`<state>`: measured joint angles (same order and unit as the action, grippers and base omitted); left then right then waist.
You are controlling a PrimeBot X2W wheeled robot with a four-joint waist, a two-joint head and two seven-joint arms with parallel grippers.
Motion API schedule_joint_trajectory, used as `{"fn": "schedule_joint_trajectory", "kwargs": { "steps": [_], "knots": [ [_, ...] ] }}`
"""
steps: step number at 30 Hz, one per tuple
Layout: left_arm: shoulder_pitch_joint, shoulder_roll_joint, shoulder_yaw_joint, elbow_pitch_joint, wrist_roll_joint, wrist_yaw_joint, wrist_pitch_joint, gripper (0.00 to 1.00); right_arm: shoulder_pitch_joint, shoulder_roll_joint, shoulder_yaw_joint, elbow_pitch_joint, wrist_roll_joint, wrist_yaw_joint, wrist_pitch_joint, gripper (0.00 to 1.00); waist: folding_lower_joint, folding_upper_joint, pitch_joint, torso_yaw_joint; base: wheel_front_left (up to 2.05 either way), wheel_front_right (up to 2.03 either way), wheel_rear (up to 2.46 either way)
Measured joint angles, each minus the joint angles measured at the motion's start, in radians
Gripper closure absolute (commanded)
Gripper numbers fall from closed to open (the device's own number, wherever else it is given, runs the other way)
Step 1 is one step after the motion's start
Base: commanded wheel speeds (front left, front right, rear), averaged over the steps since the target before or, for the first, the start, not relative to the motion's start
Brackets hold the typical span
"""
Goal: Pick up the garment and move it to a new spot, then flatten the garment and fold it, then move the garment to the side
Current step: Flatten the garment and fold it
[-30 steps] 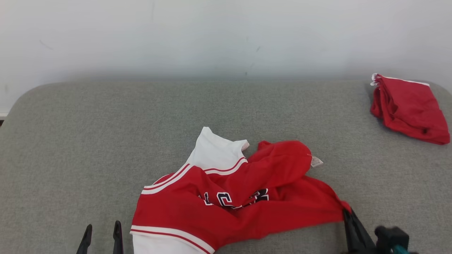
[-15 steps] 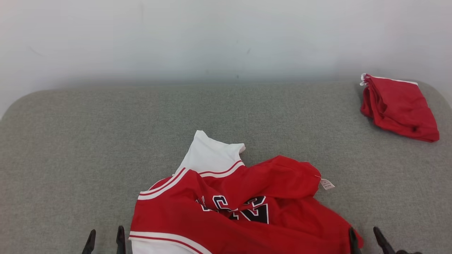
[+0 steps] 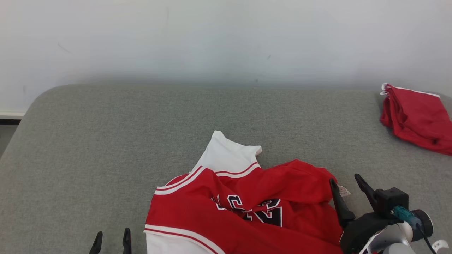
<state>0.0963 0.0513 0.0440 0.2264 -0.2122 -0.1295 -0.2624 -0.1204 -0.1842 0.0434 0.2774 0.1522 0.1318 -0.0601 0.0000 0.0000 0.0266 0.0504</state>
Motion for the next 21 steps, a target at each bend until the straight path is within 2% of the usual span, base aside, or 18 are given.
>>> {"fn": "schedule_joint_trajectory", "kwargs": {
  "steps": [10,11,12,21],
  "knots": [
    [-0.015,0.000,-0.020,0.002,-0.008,0.000,0.000,0.00,-0.106,-0.020,0.019,0.269,0.018,0.000,0.035,0.00,0.0000,0.0000,0.020,0.069,0.00,0.00,0.00],
    [-0.015,0.000,-0.020,0.003,-0.009,0.000,0.000,0.00,-0.115,-0.019,0.023,0.287,0.024,0.000,0.034,0.56,0.0000,0.0000,0.023,0.074,0.00,0.00,0.00],
    [-0.015,0.000,-0.020,0.004,-0.009,0.000,0.000,0.00,-0.128,-0.019,0.027,0.302,0.029,0.000,0.032,1.00,0.0001,0.0000,0.026,0.078,0.00,0.00,0.00],
    [-0.031,0.000,-0.023,0.003,-0.012,0.000,0.000,0.00,-0.329,-0.050,0.061,0.339,0.032,0.000,-0.038,1.00,0.0001,0.0001,0.058,0.082,0.00,0.00,0.00]
  ]
}}
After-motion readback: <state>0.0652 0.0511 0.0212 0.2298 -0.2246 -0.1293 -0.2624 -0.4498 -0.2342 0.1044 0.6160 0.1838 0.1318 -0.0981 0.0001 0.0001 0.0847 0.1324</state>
